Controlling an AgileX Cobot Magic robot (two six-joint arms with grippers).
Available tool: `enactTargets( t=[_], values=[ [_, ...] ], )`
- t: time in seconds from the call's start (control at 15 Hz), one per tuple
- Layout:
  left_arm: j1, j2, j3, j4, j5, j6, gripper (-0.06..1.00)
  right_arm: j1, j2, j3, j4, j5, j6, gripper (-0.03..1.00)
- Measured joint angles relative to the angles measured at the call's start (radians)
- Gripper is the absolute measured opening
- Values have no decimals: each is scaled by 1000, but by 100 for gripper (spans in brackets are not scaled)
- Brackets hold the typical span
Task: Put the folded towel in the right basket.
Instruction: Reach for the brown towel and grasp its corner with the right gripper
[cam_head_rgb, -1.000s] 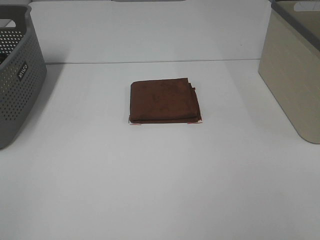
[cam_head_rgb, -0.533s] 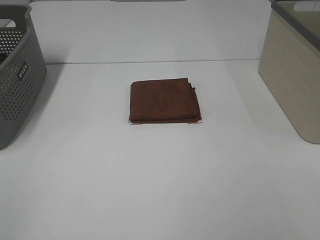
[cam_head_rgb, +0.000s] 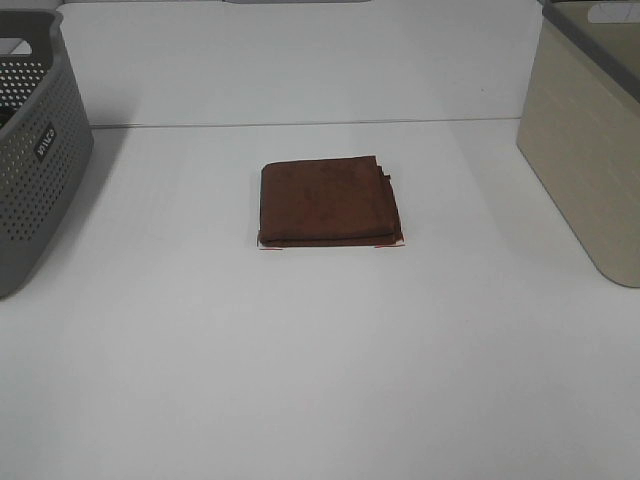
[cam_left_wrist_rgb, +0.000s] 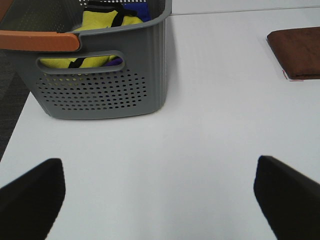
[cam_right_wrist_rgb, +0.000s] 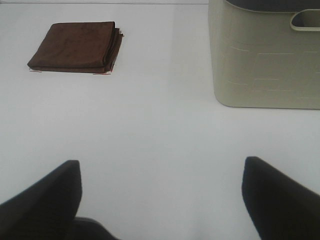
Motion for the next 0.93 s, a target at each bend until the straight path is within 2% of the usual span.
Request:
enactTargets(
  t=[0.6, 0.93],
  values=[
    [0, 0, 0, 0, 0, 0, 97, 0, 11, -5, 0, -10, 0, 82],
    [0, 0, 0, 0, 0, 0, 97, 0, 236, -98, 0, -162, 0, 82]
  ],
)
